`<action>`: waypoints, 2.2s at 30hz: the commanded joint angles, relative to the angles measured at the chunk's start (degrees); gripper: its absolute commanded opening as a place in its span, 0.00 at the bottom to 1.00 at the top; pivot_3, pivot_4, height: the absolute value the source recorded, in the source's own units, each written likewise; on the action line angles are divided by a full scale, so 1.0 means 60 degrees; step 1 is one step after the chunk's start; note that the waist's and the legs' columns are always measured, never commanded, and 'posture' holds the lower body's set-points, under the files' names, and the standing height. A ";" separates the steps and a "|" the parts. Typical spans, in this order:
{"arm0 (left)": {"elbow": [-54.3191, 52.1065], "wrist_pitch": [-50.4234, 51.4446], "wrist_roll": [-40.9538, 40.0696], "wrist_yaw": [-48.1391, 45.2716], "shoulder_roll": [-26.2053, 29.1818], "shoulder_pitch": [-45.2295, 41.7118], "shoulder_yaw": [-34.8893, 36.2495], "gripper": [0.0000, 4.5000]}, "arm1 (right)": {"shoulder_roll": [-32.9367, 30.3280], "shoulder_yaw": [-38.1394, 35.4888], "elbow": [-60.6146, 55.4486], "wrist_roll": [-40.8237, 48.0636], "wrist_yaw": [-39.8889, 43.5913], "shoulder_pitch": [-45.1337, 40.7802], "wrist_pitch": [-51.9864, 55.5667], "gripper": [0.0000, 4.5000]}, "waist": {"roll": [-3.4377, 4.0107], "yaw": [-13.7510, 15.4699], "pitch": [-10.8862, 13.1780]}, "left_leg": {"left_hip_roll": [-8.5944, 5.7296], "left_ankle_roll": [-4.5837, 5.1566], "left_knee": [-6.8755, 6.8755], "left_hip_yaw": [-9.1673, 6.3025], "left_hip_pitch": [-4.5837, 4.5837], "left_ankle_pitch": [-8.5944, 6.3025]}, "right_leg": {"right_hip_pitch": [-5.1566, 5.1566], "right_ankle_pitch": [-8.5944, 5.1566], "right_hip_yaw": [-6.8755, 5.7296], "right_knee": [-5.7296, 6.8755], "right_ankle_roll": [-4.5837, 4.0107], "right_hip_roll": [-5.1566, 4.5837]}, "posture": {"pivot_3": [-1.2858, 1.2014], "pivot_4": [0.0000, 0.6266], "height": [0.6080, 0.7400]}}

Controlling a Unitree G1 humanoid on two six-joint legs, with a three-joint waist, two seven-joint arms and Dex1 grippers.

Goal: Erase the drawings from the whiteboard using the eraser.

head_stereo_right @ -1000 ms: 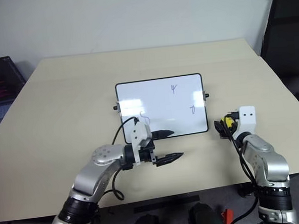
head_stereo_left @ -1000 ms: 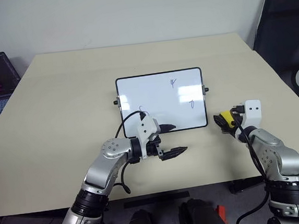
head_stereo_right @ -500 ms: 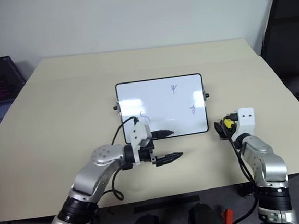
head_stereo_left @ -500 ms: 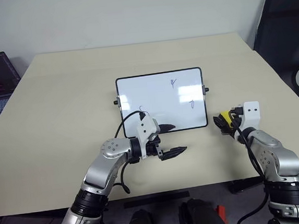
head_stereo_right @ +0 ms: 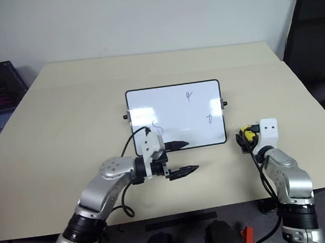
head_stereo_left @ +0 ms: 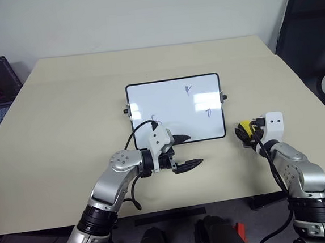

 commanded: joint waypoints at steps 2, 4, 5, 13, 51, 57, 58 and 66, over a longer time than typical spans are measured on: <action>-0.0409 -0.0156 -0.0056 0.0048 -0.0007 -0.0079 0.0120 1.00 | -0.0072 -0.0121 -0.0011 -0.0076 -0.0067 -0.0055 -0.0294 0.47 | 0.0000 0.0000 0.0000 | 0.0000 0.0000 0.0000 0.0000 0.0000 0.0000 | 0.0000 0.0000 0.0000 0.0001 0.0000 0.0000 | 0.52 0.24 1.00; -0.0386 -0.0175 -0.0047 0.0053 -0.0018 -0.0106 0.0122 1.00 | -0.0108 -0.0091 0.0013 -0.0092 -0.0035 -0.0074 -0.0346 0.31 | 0.0000 0.0000 0.0000 | 0.0000 0.0000 0.0000 0.0000 0.0000 0.0000 | 0.0000 0.0000 0.0000 0.0001 0.0000 0.0000 | 0.52 0.24 1.00; -0.0381 -0.0176 -0.0049 0.0053 -0.0023 -0.0112 0.0122 1.00 | -0.0117 -0.0076 0.0015 -0.0094 -0.0022 -0.0072 -0.0365 0.26 | 0.0000 0.0000 0.0000 | 0.0000 0.0000 0.0000 0.0000 0.0000 0.0000 | 0.0001 0.0000 -0.0001 0.0001 0.0000 0.0000 | 0.52 0.24 1.00; -0.0423 -0.0141 -0.0070 0.0076 -0.0050 -0.0080 0.0111 1.00 | -0.0096 -0.0080 -0.0139 -0.0118 -0.0148 0.0020 -0.0346 0.26 | 0.0000 0.0000 0.0000 | 0.0000 0.0000 0.0000 0.0000 0.0000 0.0000 | 0.0000 0.0000 0.0000 0.0000 0.0000 0.0000 | 0.52 0.24 1.00; 0.1453 -0.2118 0.2395 0.2649 -0.0724 -0.0836 0.0275 1.00 | 0.0774 0.3197 -0.0333 -0.1892 0.0210 -0.1617 -0.1340 0.26 | 0.0001 0.0014 0.0001 | 0.0000 0.0000 0.0002 -0.0009 -0.0001 0.0000 | -0.0002 0.0002 -0.0003 0.0003 0.0002 -0.0002 | 0.52 0.24 1.00; 0.1378 -0.2070 0.2365 0.2593 -0.0693 -0.0815 0.0307 1.00 | 0.0461 0.3248 -0.0371 -0.2438 -0.0043 -0.1657 -0.0947 0.26 | -0.0002 0.0016 -0.0002 | -0.0001 0.0000 0.0006 -0.0009 0.0007 0.0000 | 0.0005 0.0003 -0.0005 0.0009 0.0003 -0.0003 | 0.52 0.24 1.00; 0.1366 -0.2061 0.2364 0.2597 -0.0708 -0.0810 0.0300 1.00 | 0.0477 0.3206 -0.0343 -0.2474 -0.0059 -0.1670 -0.0997 0.26 | -0.0002 0.0015 -0.0002 | -0.0001 0.0001 0.0008 -0.0010 0.0008 0.0001 | 0.0005 0.0003 -0.0005 0.0011 0.0003 -0.0003 | 0.52 0.24 1.00; 0.1452 -0.2113 0.2375 0.2578 -0.0755 -0.0865 0.0270 1.00 | 0.0297 0.3120 -0.0370 -0.2672 -0.0078 -0.1686 -0.0977 0.26 | -0.0002 0.0014 -0.0002 | -0.0004 0.0003 0.0017 -0.0005 0.0007 0.0003 | 0.0006 0.0010 -0.0008 0.0010 0.0015 -0.0003 | 0.52 0.24 1.00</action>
